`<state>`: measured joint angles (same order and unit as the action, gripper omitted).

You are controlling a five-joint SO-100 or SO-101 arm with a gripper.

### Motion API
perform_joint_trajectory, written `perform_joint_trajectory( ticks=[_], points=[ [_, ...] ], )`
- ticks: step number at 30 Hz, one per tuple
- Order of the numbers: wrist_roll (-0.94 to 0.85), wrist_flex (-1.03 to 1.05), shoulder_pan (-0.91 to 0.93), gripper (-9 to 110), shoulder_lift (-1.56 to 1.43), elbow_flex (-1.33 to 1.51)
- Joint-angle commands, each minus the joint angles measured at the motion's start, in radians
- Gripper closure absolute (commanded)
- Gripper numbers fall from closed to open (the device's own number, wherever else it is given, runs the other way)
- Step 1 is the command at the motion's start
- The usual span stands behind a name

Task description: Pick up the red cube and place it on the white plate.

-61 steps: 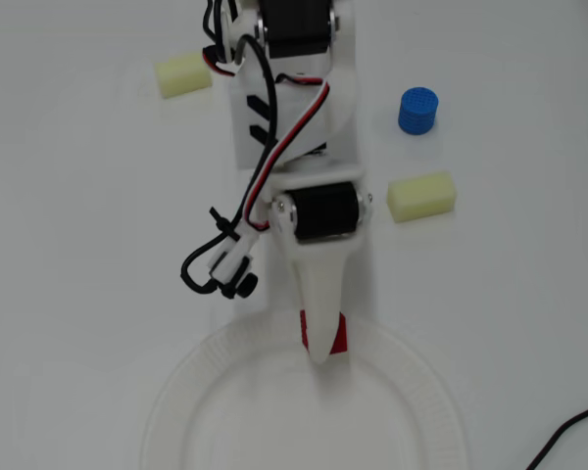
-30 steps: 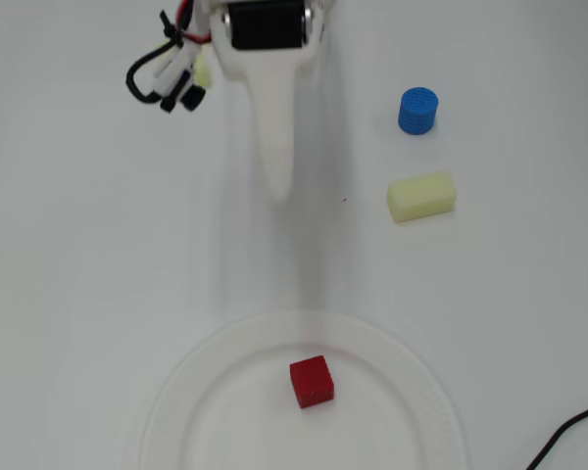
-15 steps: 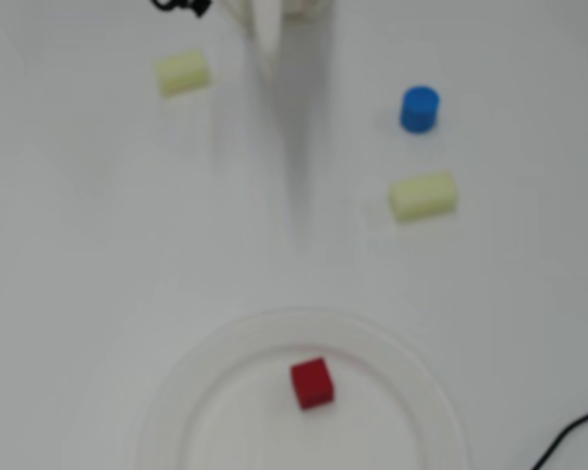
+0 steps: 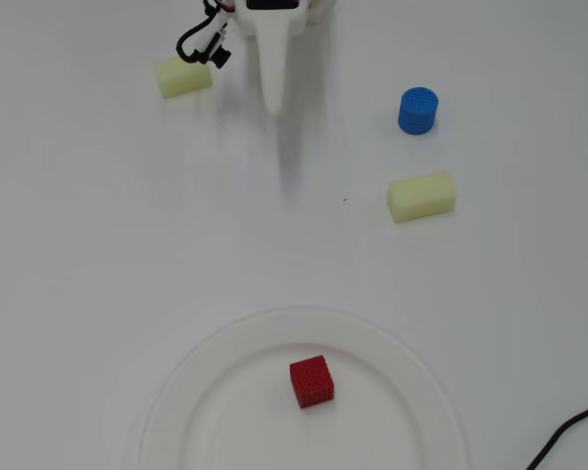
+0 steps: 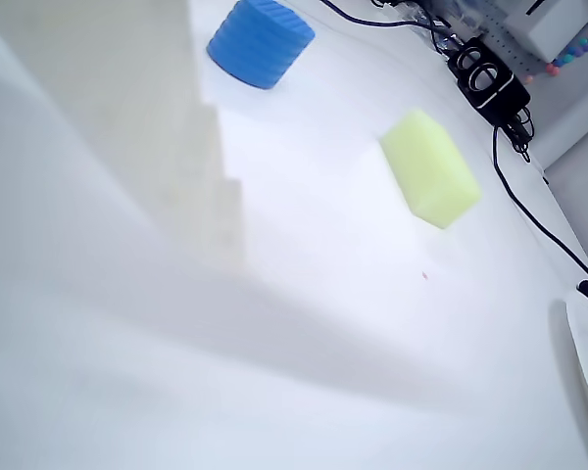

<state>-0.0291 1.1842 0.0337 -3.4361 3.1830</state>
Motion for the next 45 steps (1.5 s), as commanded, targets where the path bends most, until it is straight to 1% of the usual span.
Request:
perform_joint_trajectory(
  ticks=[1,4,6,10,15,30,40,43,45],
  points=[
    [0.015,0.0,-0.006,78,-0.008,0.046],
    [0.035,0.0,-0.006,90,-0.008,0.055],
    [0.021,0.0,-0.02,102,-0.008,0.055],
    [0.052,0.009,-0.012,102,-0.008,0.054],
    [-0.021,0.008,-0.006,102,-0.008,0.055],
    [0.02,0.009,0.008,102,-0.008,0.055],
    [0.015,0.009,0.008,102,-0.008,0.055],
    [0.009,0.009,0.008,98,-0.008,0.055],
    [0.008,0.009,0.008,98,-0.008,0.055]
  ],
)
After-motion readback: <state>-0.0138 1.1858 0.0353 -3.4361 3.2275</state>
